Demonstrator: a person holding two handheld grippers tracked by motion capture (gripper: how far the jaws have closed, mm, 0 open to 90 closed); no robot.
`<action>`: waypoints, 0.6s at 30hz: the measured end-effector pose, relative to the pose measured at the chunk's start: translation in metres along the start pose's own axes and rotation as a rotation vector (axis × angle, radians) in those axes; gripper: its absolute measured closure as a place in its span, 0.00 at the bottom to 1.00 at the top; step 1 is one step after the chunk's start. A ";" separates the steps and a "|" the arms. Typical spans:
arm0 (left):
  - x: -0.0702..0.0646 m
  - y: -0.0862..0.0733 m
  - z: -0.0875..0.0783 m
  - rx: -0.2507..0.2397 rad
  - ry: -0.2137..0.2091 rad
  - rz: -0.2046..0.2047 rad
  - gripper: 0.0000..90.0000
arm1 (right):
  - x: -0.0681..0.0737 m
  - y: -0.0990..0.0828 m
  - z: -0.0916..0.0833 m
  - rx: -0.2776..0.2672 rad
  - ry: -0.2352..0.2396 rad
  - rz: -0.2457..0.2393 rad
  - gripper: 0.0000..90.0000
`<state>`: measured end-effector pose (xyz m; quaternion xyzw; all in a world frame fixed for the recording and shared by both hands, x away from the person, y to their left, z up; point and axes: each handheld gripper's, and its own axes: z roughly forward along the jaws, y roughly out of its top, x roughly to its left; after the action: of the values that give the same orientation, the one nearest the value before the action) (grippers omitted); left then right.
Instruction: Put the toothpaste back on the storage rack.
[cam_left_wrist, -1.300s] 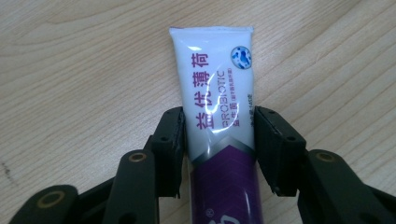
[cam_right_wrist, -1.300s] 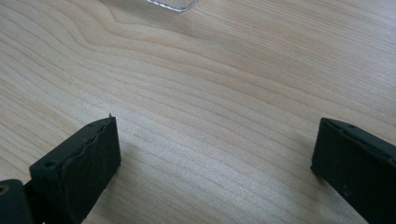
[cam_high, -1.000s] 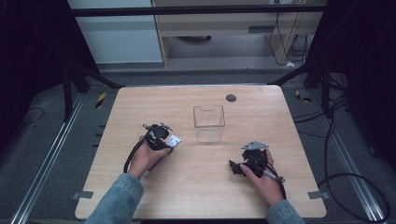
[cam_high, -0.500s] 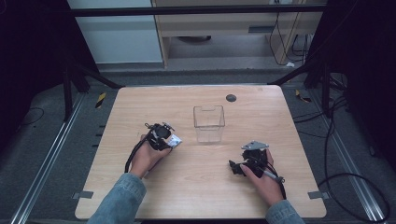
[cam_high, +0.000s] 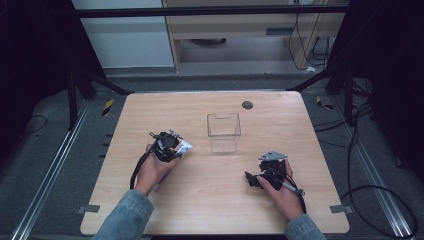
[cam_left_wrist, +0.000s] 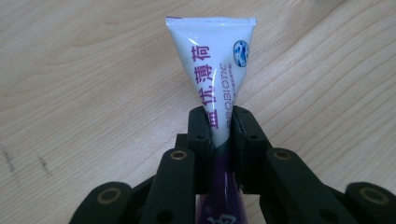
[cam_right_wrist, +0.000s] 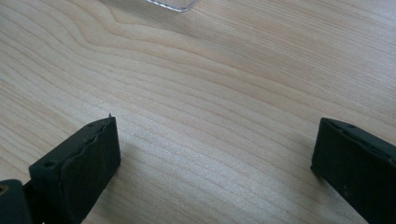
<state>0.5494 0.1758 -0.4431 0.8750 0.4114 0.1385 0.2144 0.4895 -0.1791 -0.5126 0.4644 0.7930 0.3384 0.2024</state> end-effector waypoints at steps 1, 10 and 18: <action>0.001 0.001 -0.005 -0.010 0.004 0.003 0.88 | 0.000 0.000 0.000 0.000 0.000 0.000 0.02; 0.006 0.003 -0.031 -0.110 0.016 -0.013 0.88 | 0.001 0.000 0.000 0.000 0.000 0.005 0.01; 0.012 0.004 -0.064 -0.221 0.018 -0.041 0.88 | 0.001 0.000 0.000 0.001 -0.002 0.006 0.01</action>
<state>0.5321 0.1996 -0.3845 0.8360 0.4136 0.1865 0.3085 0.4895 -0.1782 -0.5126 0.4672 0.7917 0.3379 0.2019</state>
